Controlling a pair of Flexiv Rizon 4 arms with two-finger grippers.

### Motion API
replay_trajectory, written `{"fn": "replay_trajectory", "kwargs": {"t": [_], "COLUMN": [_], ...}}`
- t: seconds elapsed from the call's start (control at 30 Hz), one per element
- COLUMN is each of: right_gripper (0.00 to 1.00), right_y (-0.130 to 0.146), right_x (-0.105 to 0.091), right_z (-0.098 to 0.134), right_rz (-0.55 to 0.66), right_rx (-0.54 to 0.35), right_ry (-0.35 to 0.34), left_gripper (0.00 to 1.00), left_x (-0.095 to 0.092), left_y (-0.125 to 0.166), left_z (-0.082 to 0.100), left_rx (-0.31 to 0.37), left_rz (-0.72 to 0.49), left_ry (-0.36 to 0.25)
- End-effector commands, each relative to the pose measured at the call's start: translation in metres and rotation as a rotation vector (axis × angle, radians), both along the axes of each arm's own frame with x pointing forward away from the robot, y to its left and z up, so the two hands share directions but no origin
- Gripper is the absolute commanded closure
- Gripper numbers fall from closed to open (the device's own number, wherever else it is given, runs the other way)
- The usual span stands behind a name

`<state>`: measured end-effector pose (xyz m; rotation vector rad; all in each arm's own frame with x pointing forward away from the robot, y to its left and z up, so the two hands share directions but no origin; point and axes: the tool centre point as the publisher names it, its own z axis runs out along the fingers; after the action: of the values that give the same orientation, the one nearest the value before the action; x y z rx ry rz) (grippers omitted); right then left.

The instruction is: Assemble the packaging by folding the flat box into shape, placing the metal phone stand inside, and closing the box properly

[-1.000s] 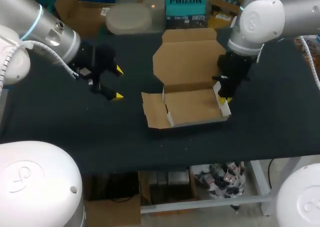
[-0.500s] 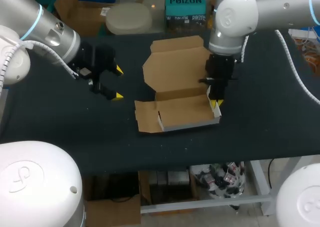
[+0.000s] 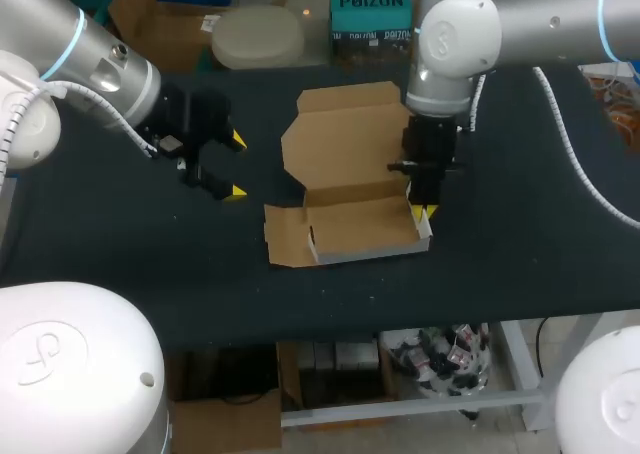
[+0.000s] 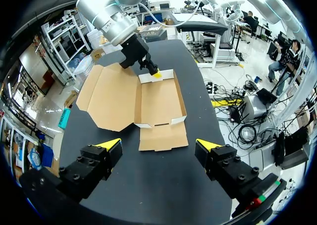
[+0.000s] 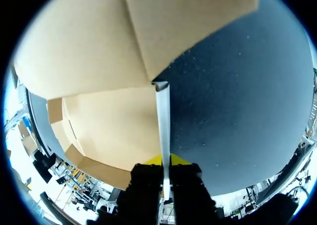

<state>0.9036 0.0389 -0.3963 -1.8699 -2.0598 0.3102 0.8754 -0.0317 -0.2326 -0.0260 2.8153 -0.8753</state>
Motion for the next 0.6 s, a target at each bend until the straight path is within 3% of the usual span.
{"fn": "replay_trajectory", "kwargs": {"t": [0.03, 0.2, 0.33, 0.6], "right_gripper": [1.0, 1.0, 0.91, 0.85], "right_y": [0.004, 0.0071, 0.0091, 0.0105], "right_x": [0.0037, 0.0044, 0.0034, 0.0019], "right_z": [-0.0029, -0.0051, -0.0055, -0.0074], "right_rz": [0.005, 0.002, 0.0, -0.019], "right_rx": [0.001, 0.002, -0.004, -0.015], "right_ry": [0.011, 0.012, 0.006, -0.016], "left_gripper": [0.0, 0.0, 0.0, 0.0], "left_x": [0.0006, 0.0006, 0.0006, 0.0006], "left_y": [-0.0007, -0.0007, -0.0007, -0.0007], "left_z": [0.0011, 0.0011, 0.0011, 0.0011], "left_rx": [0.007, 0.007, 0.007, 0.007], "left_rz": [0.0, 0.0, 0.0, 0.0], "left_ry": [0.004, 0.004, 0.004, 0.004]}}
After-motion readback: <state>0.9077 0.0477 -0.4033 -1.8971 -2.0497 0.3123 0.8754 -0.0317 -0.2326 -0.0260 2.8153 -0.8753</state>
